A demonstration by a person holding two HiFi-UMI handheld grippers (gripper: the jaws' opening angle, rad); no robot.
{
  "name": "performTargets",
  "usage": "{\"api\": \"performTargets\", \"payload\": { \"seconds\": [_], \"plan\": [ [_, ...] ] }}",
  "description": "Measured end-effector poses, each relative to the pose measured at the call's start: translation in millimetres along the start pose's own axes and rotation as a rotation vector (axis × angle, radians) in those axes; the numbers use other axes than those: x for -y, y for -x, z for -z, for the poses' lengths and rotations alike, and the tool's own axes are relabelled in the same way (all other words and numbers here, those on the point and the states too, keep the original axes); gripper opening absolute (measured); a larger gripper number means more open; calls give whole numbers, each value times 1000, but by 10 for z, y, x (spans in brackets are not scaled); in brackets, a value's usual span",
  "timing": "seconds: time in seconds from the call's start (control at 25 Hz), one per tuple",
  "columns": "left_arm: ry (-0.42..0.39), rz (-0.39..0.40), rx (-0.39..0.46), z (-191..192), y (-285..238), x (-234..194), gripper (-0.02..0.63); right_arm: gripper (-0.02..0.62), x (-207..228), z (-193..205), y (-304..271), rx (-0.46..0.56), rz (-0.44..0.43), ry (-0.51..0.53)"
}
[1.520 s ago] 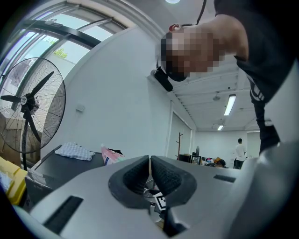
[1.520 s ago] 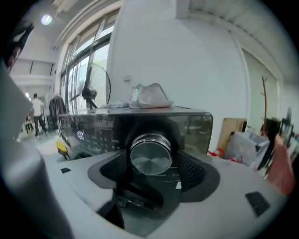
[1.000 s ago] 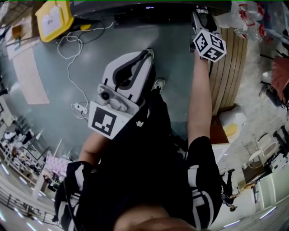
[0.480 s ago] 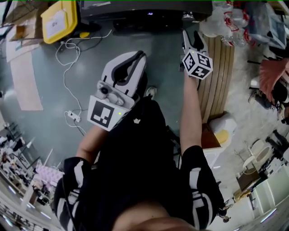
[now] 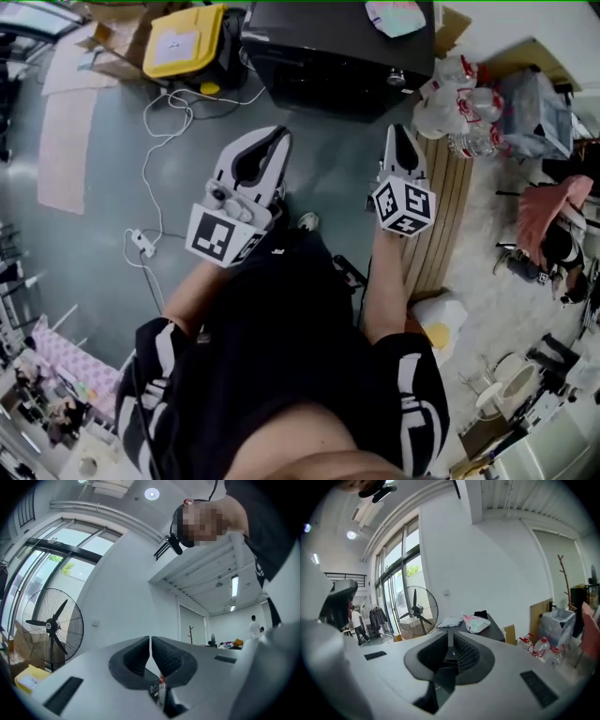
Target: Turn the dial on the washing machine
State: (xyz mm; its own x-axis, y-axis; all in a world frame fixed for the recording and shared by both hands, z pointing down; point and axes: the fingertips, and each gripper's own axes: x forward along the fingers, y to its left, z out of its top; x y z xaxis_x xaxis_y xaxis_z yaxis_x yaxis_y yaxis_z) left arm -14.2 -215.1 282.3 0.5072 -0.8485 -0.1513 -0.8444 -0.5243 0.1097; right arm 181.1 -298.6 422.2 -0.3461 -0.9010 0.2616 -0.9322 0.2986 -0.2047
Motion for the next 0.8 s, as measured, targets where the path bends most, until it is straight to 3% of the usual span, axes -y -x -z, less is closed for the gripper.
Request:
{"api": "performTargets", "payload": {
  "seconds": [0.36,0.8],
  "plan": [
    [64,-17,12,-249,785,-163,34,28,-898,-195,919,42,0,-15],
    [73,35,8,-197,979,-240,34,25,-1284,-135,1146,55,-1,-14]
  ]
}}
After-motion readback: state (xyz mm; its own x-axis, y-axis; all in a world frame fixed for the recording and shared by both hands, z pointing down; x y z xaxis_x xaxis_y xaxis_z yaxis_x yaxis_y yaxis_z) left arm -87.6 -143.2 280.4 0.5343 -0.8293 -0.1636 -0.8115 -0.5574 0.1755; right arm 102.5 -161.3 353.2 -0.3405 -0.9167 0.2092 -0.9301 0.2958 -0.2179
